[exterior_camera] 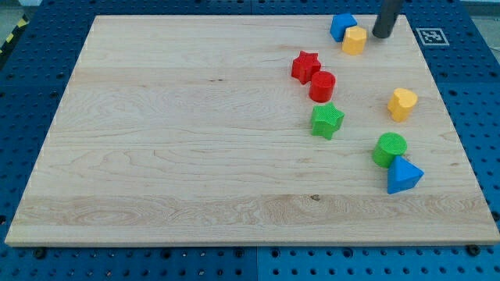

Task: Move the blue cube left a bit

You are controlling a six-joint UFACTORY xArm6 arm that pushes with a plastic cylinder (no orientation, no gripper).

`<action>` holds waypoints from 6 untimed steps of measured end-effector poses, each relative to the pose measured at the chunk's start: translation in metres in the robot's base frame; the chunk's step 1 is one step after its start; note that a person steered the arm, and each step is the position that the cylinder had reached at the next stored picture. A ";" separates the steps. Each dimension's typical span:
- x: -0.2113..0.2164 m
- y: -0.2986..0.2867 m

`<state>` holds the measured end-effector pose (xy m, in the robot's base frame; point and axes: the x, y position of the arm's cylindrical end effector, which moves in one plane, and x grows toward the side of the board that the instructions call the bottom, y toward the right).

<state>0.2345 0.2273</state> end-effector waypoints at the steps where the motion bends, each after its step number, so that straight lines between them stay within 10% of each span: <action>1: -0.013 -0.009; 6: 0.002 -0.067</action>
